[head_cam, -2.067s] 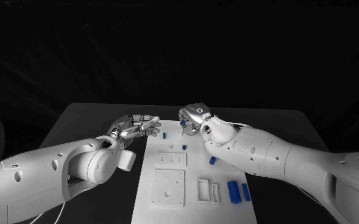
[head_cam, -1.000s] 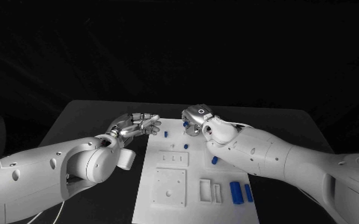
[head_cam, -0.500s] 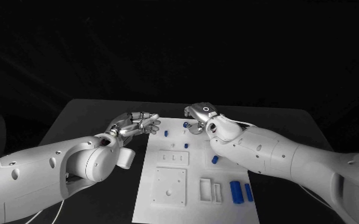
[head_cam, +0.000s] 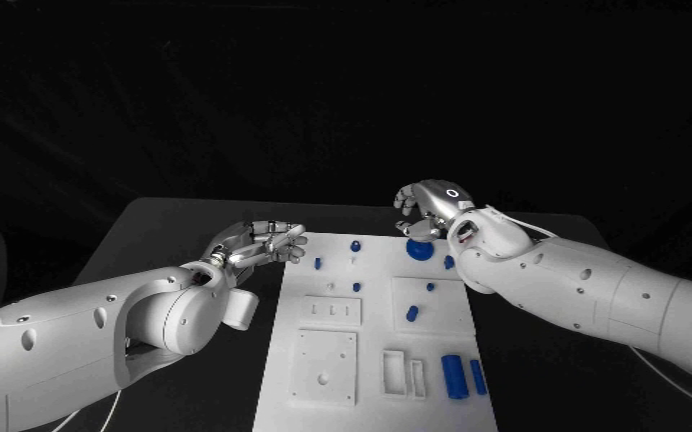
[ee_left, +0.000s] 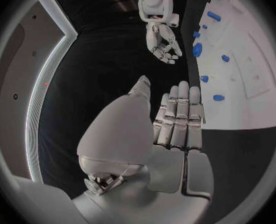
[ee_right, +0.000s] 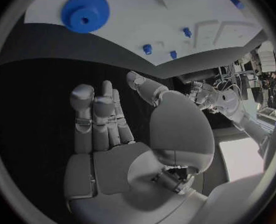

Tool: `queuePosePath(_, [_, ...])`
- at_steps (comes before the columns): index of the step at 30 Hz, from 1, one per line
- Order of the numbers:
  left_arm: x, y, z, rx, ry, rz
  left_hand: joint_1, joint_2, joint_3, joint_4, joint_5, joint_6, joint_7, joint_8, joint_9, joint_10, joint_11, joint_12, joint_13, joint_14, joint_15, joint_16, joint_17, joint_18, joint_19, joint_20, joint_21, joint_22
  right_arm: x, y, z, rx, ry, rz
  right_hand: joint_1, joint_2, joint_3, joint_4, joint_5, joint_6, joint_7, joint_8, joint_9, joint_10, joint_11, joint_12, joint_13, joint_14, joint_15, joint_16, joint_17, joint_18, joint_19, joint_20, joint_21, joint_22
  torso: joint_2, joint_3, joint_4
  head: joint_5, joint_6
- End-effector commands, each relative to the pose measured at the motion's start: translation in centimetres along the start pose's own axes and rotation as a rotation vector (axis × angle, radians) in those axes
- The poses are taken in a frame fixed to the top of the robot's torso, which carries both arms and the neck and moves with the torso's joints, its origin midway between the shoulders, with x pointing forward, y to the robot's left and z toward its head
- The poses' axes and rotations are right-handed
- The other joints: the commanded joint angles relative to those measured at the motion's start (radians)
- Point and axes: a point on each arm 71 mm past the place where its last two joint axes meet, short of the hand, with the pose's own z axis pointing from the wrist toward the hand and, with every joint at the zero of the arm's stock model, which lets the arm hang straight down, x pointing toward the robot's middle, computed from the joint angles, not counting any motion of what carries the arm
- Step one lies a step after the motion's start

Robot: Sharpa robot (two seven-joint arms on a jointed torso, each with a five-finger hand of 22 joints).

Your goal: Assemble the parts on the task board

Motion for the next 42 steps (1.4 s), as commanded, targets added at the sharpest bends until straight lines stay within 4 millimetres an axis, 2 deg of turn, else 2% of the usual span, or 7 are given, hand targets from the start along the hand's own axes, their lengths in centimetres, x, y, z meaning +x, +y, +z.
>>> queuePosePath(1, [0.1, -0.2, 0.0, 0.014, 0.006, -0.004, 0.01, 0.0, -0.006, 0.0, -0.004, 0.005, 0.013, 0.006, -0.001, 0.002, -0.001, -0.006, 0.0, 0.001, 0.004, -0.003, 0.001, 0.021, 0.001, -0.002, -0.003, 0.016, 0.0, -1.5, -0.5, 0.028, 0.095, 0.077, -0.01, 0.01, -0.045, -0.012, 0.013, 0.0, -0.024, -0.007, -0.002, 0.155, -0.03, 0.232, 0.21, -0.015, -0.045, 0.01, 0.001, 0.116, 0.011, -0.017, 0.004, 0.013, -0.002, 0.0038, -0.01, 0.006, 0.003])
queuePosePath(2, [0.1, -0.2, 0.0, 0.014, 0.006, -0.004, 0.01, 0.0, -0.006, 0.0, -0.004, 0.005, 0.013, 0.006, -0.001, 0.002, -0.001, -0.006, 0.0, 0.001, 0.004, -0.003, 0.001, 0.021, 0.001, -0.002, -0.003, 0.016, 0.0, -1.8, -0.5, 0.036, 0.111, 0.082, -0.018, 0.01, -0.059, -0.013, 0.01, 0.0, -0.027, -0.011, -0.004, 0.118, -0.029, 0.337, 0.314, -0.01, -0.043, 0.018, 0.005, 0.116, 0.017, -0.018, 0.008, 0.015, -0.002, 0.0048, -0.0104, 0.007, 0.002])
queuePosePath(3, [0.1, -0.2, 0.0, 0.013, 0.006, -0.004, 0.01, 0.0, -0.006, -0.001, -0.004, 0.005, 0.013, 0.006, -0.001, 0.002, -0.001, -0.006, 0.0, 0.001, 0.004, -0.003, 0.001, 0.021, 0.001, -0.002, -0.003, 0.016, 0.1, -2.2, -0.6, 0.044, 0.128, 0.084, -0.026, 0.022, -0.086, -0.034, 0.012, 0.008, -0.033, -0.017, -0.006, -0.128, -0.036, 0.672, 0.677, -0.017, -0.025, 0.052, 0.034, 0.116, 0.024, -0.024, 0.036, 0.032, -0.002, 0.0062, -0.0109, 0.007, 0.002])
queuePosePath(4, [0.1, -0.2, 0.0, 0.013, 0.007, -0.004, 0.01, 0.0, -0.006, -0.001, -0.004, 0.005, 0.013, 0.006, -0.001, 0.003, -0.001, -0.006, 0.0, 0.001, 0.004, -0.003, 0.001, 0.021, 0.001, -0.002, -0.003, 0.016, 0.2, -2.5, -0.7, 0.051, 0.142, 0.082, -0.031, 0.024, -0.081, -0.027, 0.022, 0.0, -0.021, -0.022, -0.009, -0.121, -0.027, 0.682, 0.683, -0.019, -0.035, 0.05, 0.034, 0.116, 0.019, -0.023, 0.034, 0.026, -0.002, 0.0065, -0.0111, 0.007, 0.003])
queuePosePath(9, [0.1, -0.2, 0.1, 0.014, 0.008, -0.004, 0.011, 0.0, -0.006, 0.0, -0.004, 0.005, 0.012, 0.006, -0.001, 0.003, -0.001, -0.006, 0.0, 0.001, 0.004, -0.003, 0.001, 0.021, 0.001, -0.002, -0.003, 0.016, 0.7, -3.6, -0.8, 0.087, 0.219, 0.076, -0.057, 0.022, -0.105, -0.036, 0.085, -0.016, -0.006, -0.041, -0.016, -0.11, -0.009, 0.85, 0.827, -0.026, -0.019, 0.11, 0.097, 0.116, 0.011, -0.035, 0.107, 0.027, -0.001, 0.0123, -0.0116, 0.01, 0.003])
queuePosePath(14, [0.2, -0.1, 0.3, 0.013, 0.011, -0.004, 0.011, 0.0, -0.006, 0.0, -0.004, 0.005, 0.012, 0.006, -0.001, 0.003, -0.001, -0.006, 0.0, 0.001, 0.004, -0.004, 0.001, 0.021, 0.001, -0.002, -0.003, 0.016, 1.5, -4.0, -0.6, 0.108, 0.267, 0.068, -0.068, 0.028, -0.116, -0.039, 0.088, -0.034, 0.001, -0.053, -0.022, -0.055, -0.004, 0.938, 0.906, -0.033, -0.014, 0.125, 0.123, 0.116, 0.003, -0.04, 0.137, 0.026, -0.001, 0.017, -0.012, 0.008, 0.005])
queuePosePath(42, [0.3, -0.1, 0.4, 0.012, 0.015, -0.004, 0.01, 0.001, -0.008, 0.0, -0.004, 0.005, 0.013, 0.006, -0.002, 0.003, -0.001, -0.007, 0.0, 0.001, 0.004, -0.004, 0.001, 0.021, 0.001, -0.002, -0.003, 0.016, 4.9, -3.9, -1.2, 0.126, 0.35, 0.076, -0.081, 0.052, -0.13, -0.039, 0.094, -0.05, -0.006, -0.056, -0.022, -0.005, -0.009, 1.013, 0.972, -0.039, -0.018, 0.139, 0.167, 0.116, -0.015, -0.046, 0.191, 0.023, -0.001, 0.0104, -0.0105, 0.002, -0.002])
